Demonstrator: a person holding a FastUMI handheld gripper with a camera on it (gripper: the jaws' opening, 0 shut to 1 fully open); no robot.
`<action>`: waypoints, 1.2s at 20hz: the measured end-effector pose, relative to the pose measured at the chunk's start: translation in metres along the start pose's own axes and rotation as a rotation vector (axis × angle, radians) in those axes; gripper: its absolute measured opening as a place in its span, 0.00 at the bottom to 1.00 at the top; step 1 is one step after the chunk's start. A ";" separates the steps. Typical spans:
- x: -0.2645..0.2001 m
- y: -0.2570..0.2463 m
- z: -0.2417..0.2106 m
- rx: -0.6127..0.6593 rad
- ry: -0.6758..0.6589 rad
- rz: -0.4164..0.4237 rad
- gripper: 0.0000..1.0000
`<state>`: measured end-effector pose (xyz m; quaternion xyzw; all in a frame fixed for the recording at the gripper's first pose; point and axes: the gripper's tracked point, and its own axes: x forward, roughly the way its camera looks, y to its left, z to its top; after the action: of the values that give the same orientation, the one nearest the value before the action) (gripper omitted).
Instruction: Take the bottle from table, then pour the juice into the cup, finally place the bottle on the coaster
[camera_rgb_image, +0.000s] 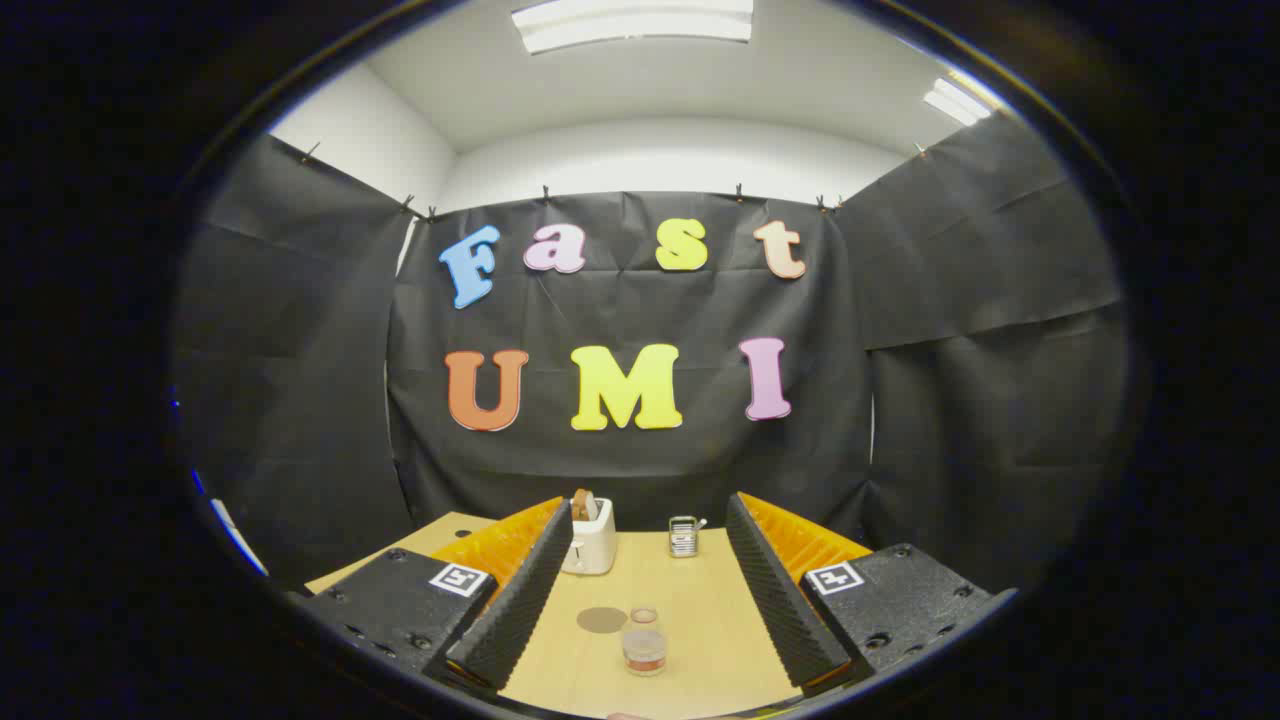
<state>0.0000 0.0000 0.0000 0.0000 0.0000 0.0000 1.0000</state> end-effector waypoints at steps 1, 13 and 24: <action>-0.001 0.001 0.001 0.000 -0.002 0.002 1.00; 0.000 -0.008 -0.005 0.015 0.004 -0.016 1.00; 0.013 -0.019 -0.034 0.032 0.011 -0.009 1.00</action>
<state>0.0132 -0.0189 -0.0340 0.0161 0.0056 -0.0047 0.9998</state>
